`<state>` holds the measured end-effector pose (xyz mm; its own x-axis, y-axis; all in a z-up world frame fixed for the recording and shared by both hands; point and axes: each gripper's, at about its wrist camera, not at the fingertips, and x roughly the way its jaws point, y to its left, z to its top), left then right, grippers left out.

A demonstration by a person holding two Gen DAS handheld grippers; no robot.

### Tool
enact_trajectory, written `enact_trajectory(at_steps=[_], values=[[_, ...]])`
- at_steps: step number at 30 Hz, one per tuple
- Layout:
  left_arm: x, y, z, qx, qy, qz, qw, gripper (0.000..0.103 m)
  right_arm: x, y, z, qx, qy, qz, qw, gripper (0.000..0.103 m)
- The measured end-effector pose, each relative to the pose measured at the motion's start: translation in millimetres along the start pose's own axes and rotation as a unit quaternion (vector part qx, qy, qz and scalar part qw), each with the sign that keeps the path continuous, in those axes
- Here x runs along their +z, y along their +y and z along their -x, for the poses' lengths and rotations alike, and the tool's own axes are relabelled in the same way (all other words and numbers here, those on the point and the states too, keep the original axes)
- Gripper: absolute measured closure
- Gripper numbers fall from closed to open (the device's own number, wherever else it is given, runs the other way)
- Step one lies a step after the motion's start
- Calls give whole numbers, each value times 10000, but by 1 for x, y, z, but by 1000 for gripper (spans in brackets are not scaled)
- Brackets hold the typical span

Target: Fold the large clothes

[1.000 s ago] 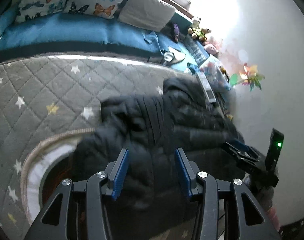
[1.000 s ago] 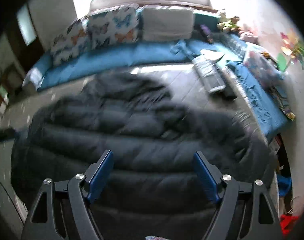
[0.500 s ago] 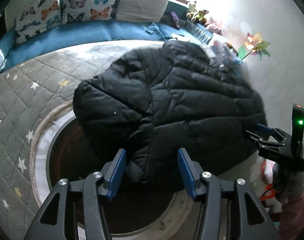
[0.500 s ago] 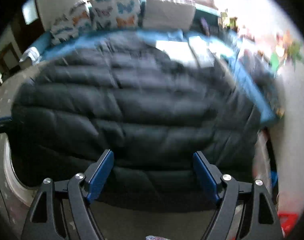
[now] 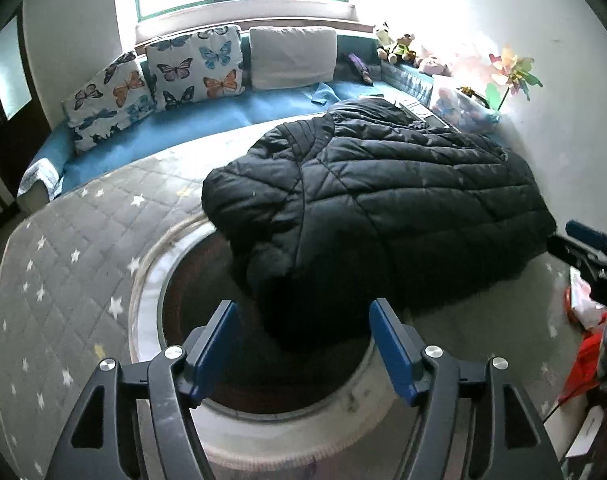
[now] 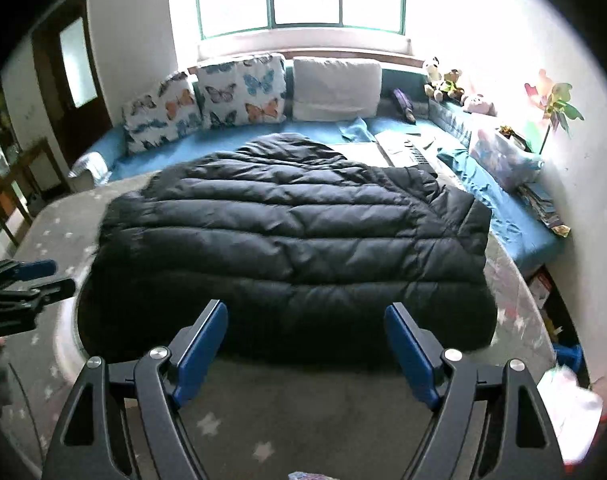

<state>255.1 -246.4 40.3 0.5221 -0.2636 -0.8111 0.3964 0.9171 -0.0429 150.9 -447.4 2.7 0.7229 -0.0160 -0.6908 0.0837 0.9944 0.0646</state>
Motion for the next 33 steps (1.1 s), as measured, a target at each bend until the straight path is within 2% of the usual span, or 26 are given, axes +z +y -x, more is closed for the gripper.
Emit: enact_trajectory(at_steps=[8,10,14,19,23,28,33], values=[[-48,2,32,162,-129,124,9997,30,-45,30,30,-96,-357,173,9992,15],[-60,2,44,201,-371,125,9990,30,-55,35,38,-107,-403,186,9990,15],[-73,-1,63,205,-598,14,9980,30,-71,46,53,-210,-617,259,9975,15],[-86,-8,87,307,-782,-83,9964,30,-82,54,67,-210,-747,231,9967,12],[-98,-17,103,271,-874,-176,9956,30,-88,61,75,-455,-846,331,9948,11],[-112,-26,114,147,-858,-214,9960,30,-98,66,79,-647,-855,302,9938,8],[-124,-30,121,140,-861,-195,9960,30,-104,62,82,-619,-839,123,9945,8]])
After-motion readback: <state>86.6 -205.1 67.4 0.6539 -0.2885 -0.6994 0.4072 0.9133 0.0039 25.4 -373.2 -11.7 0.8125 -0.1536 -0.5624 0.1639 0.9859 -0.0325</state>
